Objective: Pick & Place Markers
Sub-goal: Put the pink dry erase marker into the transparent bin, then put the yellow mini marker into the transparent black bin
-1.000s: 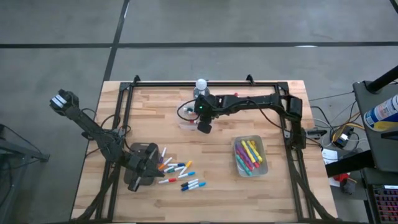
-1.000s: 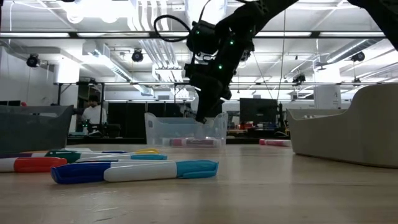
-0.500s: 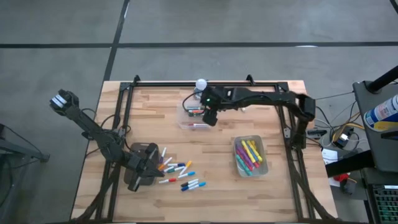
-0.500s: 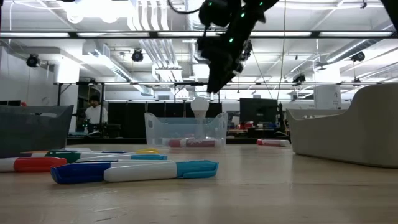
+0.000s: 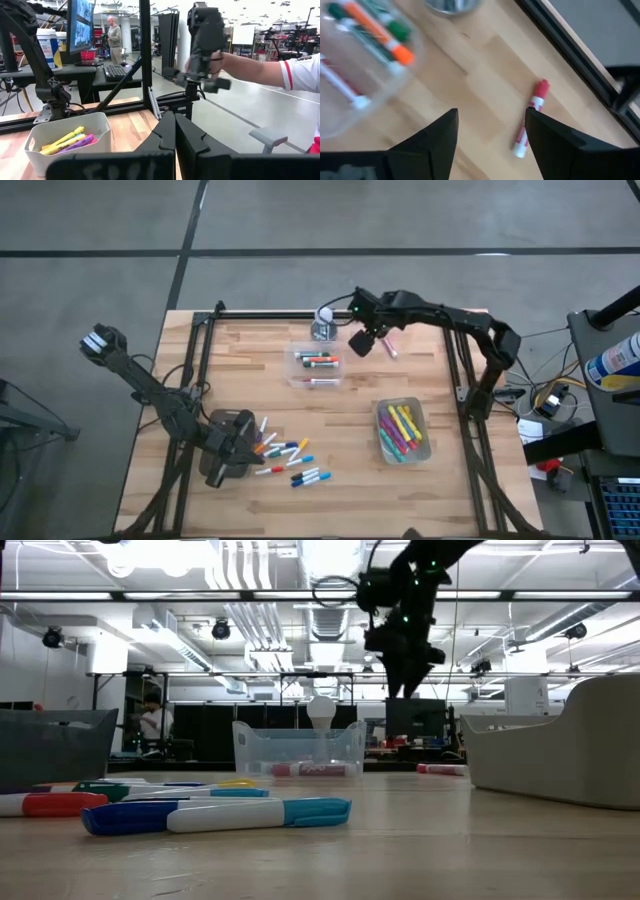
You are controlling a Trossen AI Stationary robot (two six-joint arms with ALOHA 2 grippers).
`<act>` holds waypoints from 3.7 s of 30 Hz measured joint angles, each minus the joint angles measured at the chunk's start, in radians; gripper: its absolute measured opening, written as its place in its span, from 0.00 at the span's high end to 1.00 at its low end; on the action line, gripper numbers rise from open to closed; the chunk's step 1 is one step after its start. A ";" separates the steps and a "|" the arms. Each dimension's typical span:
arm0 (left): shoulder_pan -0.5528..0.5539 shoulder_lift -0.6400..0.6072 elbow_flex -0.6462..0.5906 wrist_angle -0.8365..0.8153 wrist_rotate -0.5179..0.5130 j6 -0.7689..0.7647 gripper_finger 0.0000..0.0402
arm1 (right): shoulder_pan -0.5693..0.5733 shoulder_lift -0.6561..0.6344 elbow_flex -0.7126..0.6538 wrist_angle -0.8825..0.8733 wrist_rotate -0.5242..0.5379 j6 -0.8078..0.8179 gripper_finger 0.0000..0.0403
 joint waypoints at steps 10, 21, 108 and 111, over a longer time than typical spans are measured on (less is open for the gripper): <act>0.000 0.000 0.000 -0.003 0.000 -0.004 1.00 | -0.178 0.038 -0.129 0.005 -0.100 -0.051 0.44; 0.000 0.000 0.000 -0.008 0.000 -0.004 1.00 | -0.272 0.040 -0.348 0.162 -0.153 -0.065 0.44; 0.000 0.000 0.000 0.007 -0.006 -0.085 1.00 | 0.238 0.240 -0.042 0.506 -0.094 0.014 0.61; 0.000 0.000 0.000 0.008 -0.006 -0.091 1.00 | 0.238 0.218 -0.034 0.504 -0.094 0.011 0.58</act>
